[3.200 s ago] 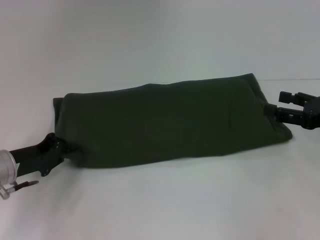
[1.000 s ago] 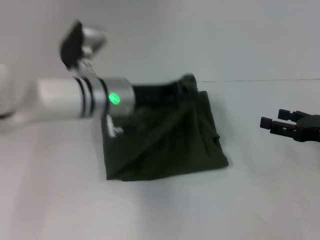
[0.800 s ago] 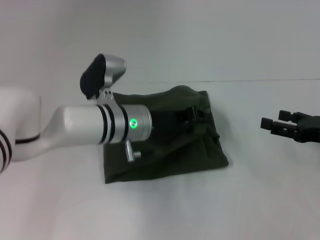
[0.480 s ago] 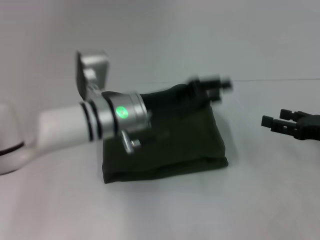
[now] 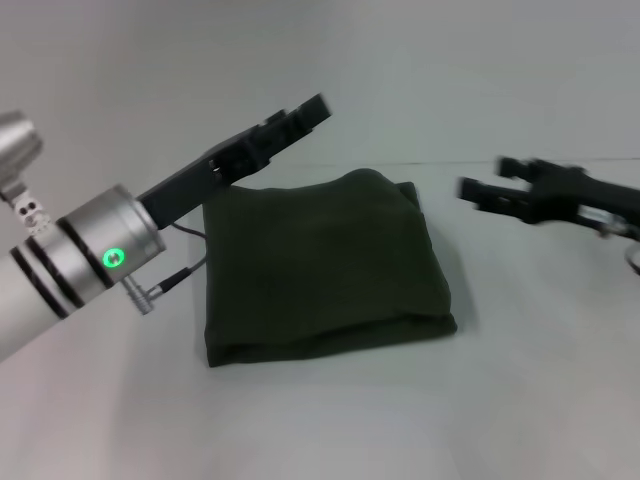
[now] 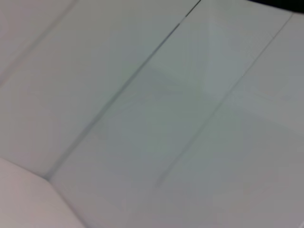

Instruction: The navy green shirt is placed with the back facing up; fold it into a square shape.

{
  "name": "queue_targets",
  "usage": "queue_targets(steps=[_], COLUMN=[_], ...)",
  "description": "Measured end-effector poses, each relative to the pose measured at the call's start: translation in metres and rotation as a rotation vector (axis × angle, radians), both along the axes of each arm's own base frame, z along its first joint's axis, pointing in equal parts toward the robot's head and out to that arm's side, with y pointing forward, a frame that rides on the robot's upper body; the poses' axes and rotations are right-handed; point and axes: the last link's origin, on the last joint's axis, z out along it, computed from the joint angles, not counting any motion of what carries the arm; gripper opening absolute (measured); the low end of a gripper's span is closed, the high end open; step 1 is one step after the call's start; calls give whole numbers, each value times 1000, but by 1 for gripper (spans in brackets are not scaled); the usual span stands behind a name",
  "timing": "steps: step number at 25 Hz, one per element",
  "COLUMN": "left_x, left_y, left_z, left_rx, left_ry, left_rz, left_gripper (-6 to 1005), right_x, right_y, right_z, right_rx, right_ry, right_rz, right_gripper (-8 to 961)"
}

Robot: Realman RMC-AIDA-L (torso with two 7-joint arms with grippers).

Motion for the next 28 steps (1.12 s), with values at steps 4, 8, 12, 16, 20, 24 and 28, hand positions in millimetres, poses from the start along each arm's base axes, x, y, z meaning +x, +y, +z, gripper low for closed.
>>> queue_targets(steps=[4, 8, 12, 16, 20, 24, 28], left_x=[-24, -45, -58, -64, -66, -64, -69], left_y=[-7, -11, -15, -17, -17, -15, -9], left_z=[3, 9, 14, 16, 15, 14, 14], left_rx=[111, 175, 197, 208, 212, 212, 216], left_ry=[89, 116, 109, 104, 112, 121, 154], left_rz=[23, 85, 137, 160, 166, 167, 203], left_gripper=[906, 920, 934, 934, 934, 934, 934], right_x=[-37, -60, -57, -41, -23, -9, -6], right_y=[24, 45, 48, 45, 39, 31, 26], right_z=[-23, -58, -90, -99, -95, -92, -79], right_rx=[10, 24, 12, 9, 10, 3, 18], right_ry=[-105, -264, -407, -467, -476, -467, -378], right_rz=[98, 95, 52, -5, -49, -78, -89], right_gripper=[906, 906, 906, 905, 906, 905, 905])
